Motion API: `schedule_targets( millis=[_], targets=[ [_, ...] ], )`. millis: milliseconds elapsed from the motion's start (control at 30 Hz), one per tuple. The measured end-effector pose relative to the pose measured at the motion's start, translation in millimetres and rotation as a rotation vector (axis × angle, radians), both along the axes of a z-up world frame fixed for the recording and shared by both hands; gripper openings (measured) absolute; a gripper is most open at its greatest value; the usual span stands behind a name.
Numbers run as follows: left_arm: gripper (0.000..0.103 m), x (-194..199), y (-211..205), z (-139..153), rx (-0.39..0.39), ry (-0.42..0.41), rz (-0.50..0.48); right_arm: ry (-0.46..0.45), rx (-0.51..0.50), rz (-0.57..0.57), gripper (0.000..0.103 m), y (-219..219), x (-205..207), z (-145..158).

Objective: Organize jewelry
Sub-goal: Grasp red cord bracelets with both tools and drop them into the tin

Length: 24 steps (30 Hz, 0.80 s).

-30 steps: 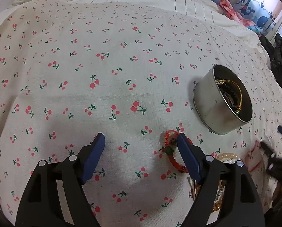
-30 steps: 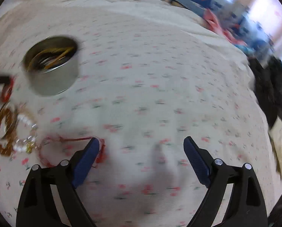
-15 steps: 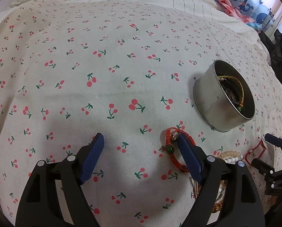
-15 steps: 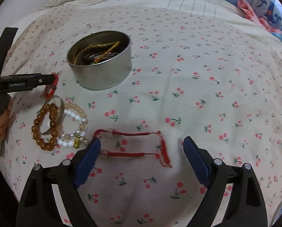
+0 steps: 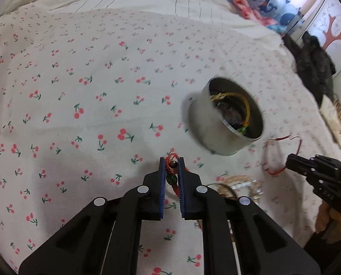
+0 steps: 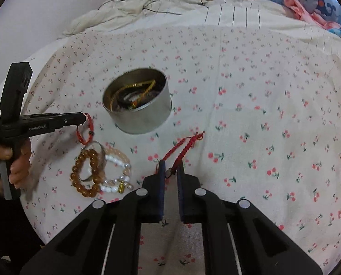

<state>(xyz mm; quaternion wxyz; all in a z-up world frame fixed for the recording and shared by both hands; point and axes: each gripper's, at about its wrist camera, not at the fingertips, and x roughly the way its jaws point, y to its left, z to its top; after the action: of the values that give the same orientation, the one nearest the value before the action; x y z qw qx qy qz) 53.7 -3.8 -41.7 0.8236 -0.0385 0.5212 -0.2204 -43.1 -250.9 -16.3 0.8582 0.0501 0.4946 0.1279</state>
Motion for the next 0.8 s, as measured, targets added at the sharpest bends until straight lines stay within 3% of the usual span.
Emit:
schedule_targets(
  millis=[800],
  targets=[
    [0.009,-3.9,-31.7,62.3,-0.132,-0.111,-0.119,-0.225,0.144,-0.037,0.010,-7.2,4.3,62.9]
  ],
)
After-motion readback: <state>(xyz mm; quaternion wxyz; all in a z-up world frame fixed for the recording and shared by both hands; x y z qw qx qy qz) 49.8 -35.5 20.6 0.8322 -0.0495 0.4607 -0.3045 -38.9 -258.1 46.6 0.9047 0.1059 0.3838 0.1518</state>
